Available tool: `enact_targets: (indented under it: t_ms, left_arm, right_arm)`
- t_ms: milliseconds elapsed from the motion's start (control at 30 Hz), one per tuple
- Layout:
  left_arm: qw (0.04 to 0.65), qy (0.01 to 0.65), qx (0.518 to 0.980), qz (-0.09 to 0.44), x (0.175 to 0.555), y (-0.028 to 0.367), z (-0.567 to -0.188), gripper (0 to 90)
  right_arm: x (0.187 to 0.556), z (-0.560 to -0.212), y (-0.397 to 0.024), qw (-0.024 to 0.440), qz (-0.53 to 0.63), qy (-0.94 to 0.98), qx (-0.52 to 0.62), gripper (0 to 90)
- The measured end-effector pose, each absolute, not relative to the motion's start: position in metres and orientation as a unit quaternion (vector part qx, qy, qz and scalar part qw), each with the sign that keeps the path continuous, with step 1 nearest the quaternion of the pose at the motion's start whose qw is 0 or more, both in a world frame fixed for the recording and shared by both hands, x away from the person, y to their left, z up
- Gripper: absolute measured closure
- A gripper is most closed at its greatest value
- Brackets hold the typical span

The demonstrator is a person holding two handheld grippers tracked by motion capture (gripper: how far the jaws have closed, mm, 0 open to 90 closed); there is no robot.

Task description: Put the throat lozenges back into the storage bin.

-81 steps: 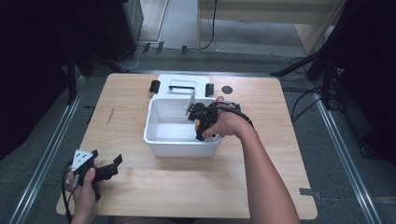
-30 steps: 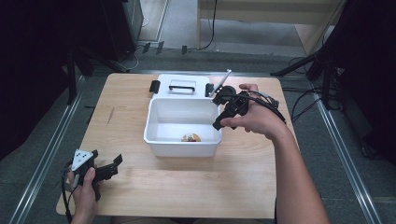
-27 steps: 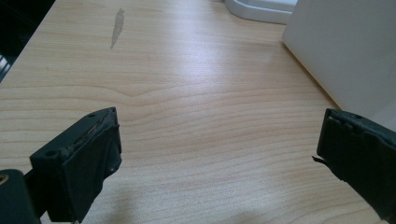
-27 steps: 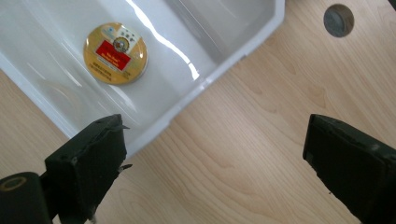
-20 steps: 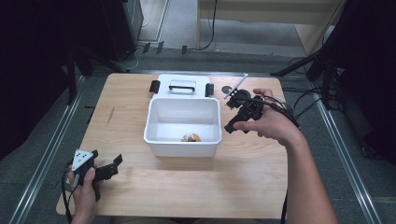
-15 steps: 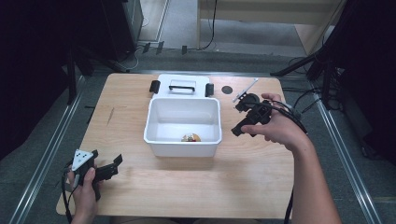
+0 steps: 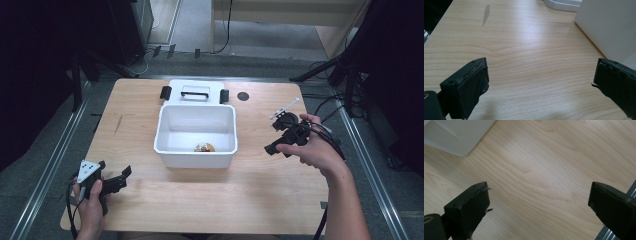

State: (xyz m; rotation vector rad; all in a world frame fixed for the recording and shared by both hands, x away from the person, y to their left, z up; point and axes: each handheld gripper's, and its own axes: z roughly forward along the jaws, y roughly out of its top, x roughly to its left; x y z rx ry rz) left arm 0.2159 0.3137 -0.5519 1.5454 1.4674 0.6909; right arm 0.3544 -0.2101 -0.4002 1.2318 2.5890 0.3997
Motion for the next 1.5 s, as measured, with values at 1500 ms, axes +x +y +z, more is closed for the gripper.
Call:
enact_targets:
  t_ms: [1500]
  left_arm:
    - [0.434,0.591,0.62,0.279,0.216,0.313,-0.552,0.1]
  right_arm:
    - [0.278,-0.512,-0.321,0.223,0.274,0.757,0.55,0.0]
